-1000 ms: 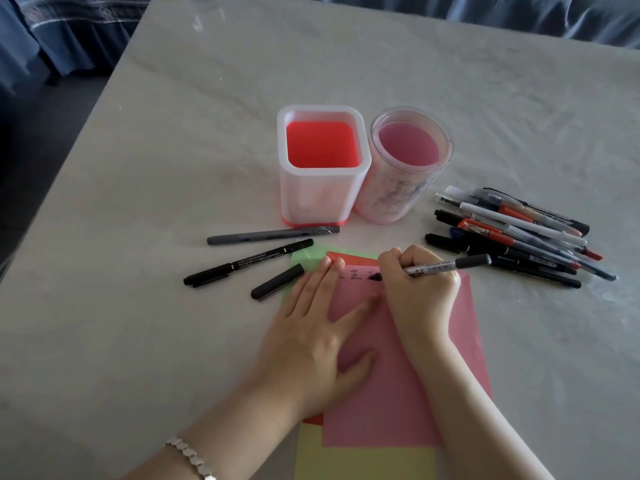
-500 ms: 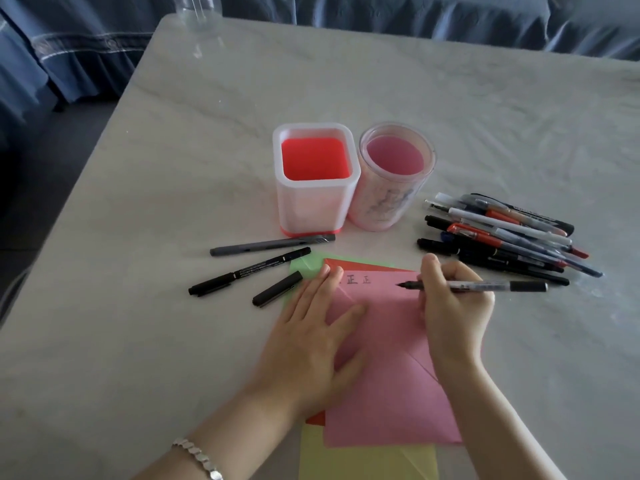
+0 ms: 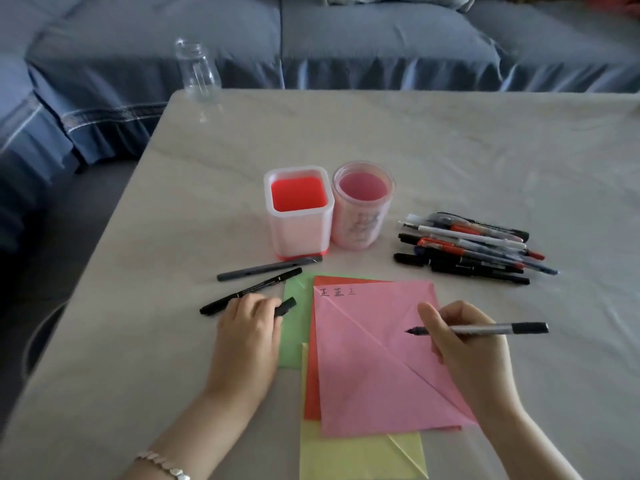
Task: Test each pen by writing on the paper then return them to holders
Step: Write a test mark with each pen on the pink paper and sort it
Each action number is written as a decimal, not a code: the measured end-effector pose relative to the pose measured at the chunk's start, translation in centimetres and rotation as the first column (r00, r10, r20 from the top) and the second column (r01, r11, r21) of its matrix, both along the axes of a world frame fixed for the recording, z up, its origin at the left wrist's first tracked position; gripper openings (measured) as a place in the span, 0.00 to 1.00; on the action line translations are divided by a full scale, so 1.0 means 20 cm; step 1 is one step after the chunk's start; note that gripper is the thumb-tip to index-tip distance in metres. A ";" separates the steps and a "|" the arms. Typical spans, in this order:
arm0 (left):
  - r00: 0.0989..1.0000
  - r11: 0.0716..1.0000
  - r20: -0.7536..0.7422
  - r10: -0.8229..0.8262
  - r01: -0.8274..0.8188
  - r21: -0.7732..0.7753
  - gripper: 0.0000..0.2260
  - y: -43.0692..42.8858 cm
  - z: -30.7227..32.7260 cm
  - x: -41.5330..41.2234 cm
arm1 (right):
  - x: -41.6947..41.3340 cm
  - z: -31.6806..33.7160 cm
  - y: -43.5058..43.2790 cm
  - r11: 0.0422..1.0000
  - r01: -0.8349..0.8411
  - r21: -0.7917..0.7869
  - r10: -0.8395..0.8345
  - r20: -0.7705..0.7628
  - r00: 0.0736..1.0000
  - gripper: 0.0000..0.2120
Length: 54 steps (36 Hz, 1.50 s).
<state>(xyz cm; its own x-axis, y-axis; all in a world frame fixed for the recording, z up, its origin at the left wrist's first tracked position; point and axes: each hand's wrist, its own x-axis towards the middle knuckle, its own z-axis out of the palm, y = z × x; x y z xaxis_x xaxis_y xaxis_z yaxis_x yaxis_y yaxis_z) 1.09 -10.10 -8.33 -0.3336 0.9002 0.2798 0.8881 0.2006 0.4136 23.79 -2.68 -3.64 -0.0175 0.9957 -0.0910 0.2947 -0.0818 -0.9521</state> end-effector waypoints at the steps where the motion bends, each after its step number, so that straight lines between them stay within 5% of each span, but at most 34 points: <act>1: 0.999 1.000 0.037 -0.002 0.002 -0.002 0.07 0.00 0.01 0.01 | 0.00 0.02 -0.01 1.000 -0.009 0.000 0.009 -0.018 1.000 0.13; 6: 0.884 0.999 0.468 -0.016 0.030 -0.023 0.09 0.00 0.17 0.11 | -0.03 0.12 -0.03 0.998 -0.048 -0.039 0.035 -0.287 0.957 0.12; 10: 0.713 0.998 0.700 -0.048 0.068 -0.001 0.07 0.01 0.27 0.20 | -0.05 0.19 -0.05 0.980 -0.170 -0.107 0.097 -0.489 0.867 0.31; 13: 0.626 0.992 0.773 -0.102 0.119 0.035 0.07 0.00 0.33 0.23 | -0.05 0.22 -0.06 0.969 -0.205 -0.137 0.097 -0.553 0.827 0.36; 24: 0.612 0.963 0.749 -0.254 0.236 0.134 0.12 -0.02 0.36 0.28 | -0.03 0.26 -0.09 0.970 -0.217 -0.112 0.129 -0.517 0.846 0.35; 32: 0.659 0.939 0.682 -0.318 0.316 0.134 0.04 -0.03 0.42 0.31 | -0.03 0.28 -0.11 0.976 -0.164 -0.141 0.096 -0.394 0.914 0.20; 39: 0.539 0.905 0.768 -0.346 0.407 0.122 0.03 0.04 0.49 0.35 | -0.01 0.30 -0.07 0.998 -0.037 -0.050 0.018 -0.330 0.944 0.24; 45: 0.378 0.912 0.891 -0.253 0.400 0.089 0.05 0.07 0.52 0.44 | -0.02 0.26 -0.09 0.993 -0.082 0.085 0.106 -0.326 0.939 0.16; 51: 0.012 0.781 0.989 0.149 0.612 -0.125 0.09 0.08 0.53 0.41 | 0.02 0.24 -0.09 0.952 -0.273 0.141 0.305 -0.309 0.901 0.16; 53: 0.012 0.704 0.980 0.197 0.695 -0.150 0.08 0.11 0.52 0.40 | 0.03 0.23 -0.06 0.933 -0.347 0.098 0.361 -0.273 0.892 0.17; 54: 0.083 0.692 0.984 0.158 0.702 -0.170 0.08 0.12 0.50 0.39 | 0.04 0.22 -0.05 0.926 -0.372 0.055 0.374 -0.256 0.892 0.16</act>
<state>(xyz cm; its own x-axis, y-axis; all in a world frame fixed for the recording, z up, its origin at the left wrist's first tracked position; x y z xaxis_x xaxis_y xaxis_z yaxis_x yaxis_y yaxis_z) 8.96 -7.75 1.72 0.4060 0.7674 -0.4963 -0.0784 0.5703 0.8177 24.56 -3.66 0.76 -0.4099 0.9117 -0.0284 0.0479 -0.0095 -0.9988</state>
